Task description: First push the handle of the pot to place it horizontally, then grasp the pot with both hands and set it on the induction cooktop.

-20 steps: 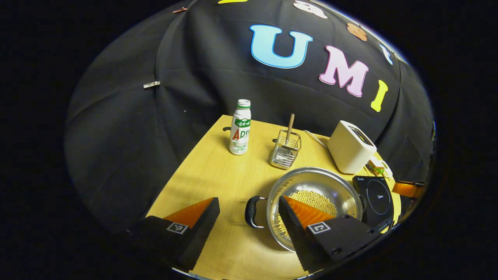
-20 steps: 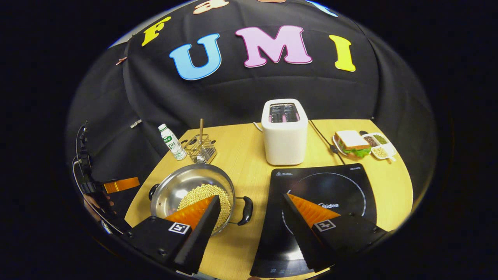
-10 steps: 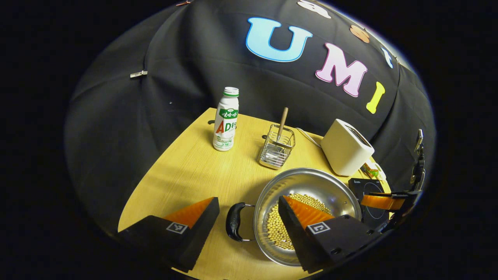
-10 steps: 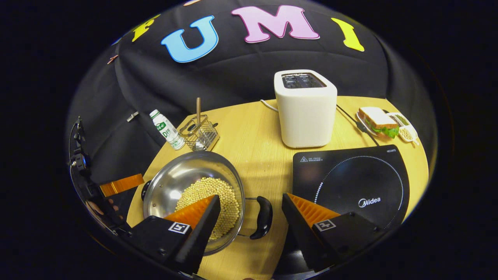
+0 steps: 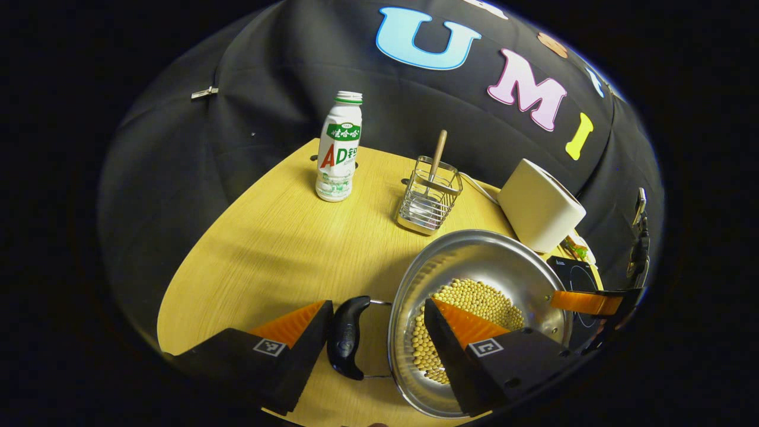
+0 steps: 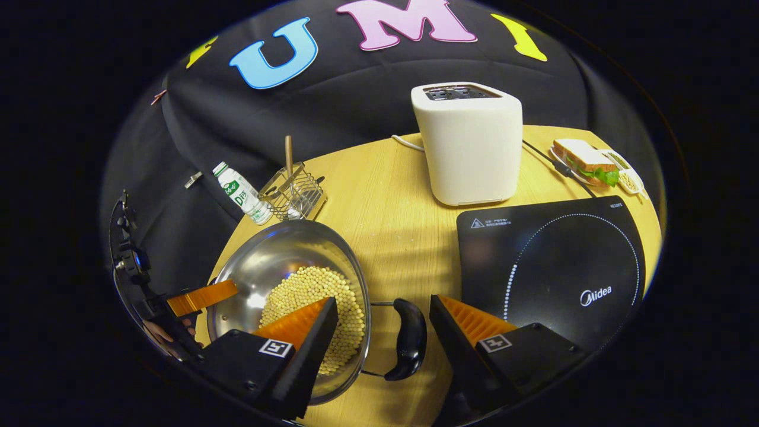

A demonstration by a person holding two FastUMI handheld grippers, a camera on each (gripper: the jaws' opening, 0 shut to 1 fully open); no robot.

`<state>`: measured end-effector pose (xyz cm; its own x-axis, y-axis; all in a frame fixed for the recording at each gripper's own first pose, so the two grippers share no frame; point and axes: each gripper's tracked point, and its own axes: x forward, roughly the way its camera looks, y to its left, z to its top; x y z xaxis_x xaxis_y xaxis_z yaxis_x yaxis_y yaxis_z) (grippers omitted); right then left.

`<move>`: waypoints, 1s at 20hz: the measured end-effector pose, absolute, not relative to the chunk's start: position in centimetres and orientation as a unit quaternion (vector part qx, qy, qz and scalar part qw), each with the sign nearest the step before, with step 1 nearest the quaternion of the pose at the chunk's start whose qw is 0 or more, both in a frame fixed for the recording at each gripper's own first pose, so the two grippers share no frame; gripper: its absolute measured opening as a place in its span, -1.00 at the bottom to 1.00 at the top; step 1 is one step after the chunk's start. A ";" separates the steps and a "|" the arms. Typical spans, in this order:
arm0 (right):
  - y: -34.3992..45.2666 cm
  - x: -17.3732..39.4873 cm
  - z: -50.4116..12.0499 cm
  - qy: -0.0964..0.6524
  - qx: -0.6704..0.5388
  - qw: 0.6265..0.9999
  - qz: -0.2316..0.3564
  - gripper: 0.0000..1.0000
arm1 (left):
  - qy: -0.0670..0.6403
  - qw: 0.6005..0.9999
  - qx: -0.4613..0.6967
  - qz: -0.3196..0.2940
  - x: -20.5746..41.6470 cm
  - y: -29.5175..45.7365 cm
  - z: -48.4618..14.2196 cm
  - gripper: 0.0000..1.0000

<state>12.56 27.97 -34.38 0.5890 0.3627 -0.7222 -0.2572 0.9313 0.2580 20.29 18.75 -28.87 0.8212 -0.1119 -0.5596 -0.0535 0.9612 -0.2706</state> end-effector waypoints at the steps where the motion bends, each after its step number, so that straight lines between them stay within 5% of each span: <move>1: 28.3 12.4 -34.8 0.424 0.063 0.886 0.175 0.96 | 0.301 0.943 -0.138 -0.018 20.5 18.7 -29.1 0.92; 7: 28.4 12.5 -36.1 0.427 0.045 0.889 0.158 0.82 | 0.327 0.935 -0.134 -0.032 20.4 18.5 -30.6 0.70; 8: 28.4 12.5 -36.3 0.429 0.043 0.889 0.156 0.66 | 0.331 0.934 -0.132 -0.029 20.4 18.7 -30.9 0.67; 12: 28.6 12.4 -36.9 0.427 0.019 0.890 0.157 0.58 | 0.329 0.934 -0.138 -0.020 20.5 19.3 -31.1 0.28; 14: 27.8 12.2 -37.0 0.421 0.001 0.894 0.151 0.58 | 0.335 0.933 -0.128 -0.017 20.3 19.8 -31.4 0.38; 17: 28.5 12.4 -37.2 0.427 0.009 0.892 0.148 0.19 | 0.340 0.932 -0.128 -0.025 20.0 20.1 -31.5 0.34; 20: 28.2 12.3 -37.2 0.427 -0.007 0.893 0.144 0.28 | 0.352 0.927 -0.128 -0.026 19.8 20.1 -31.9 0.35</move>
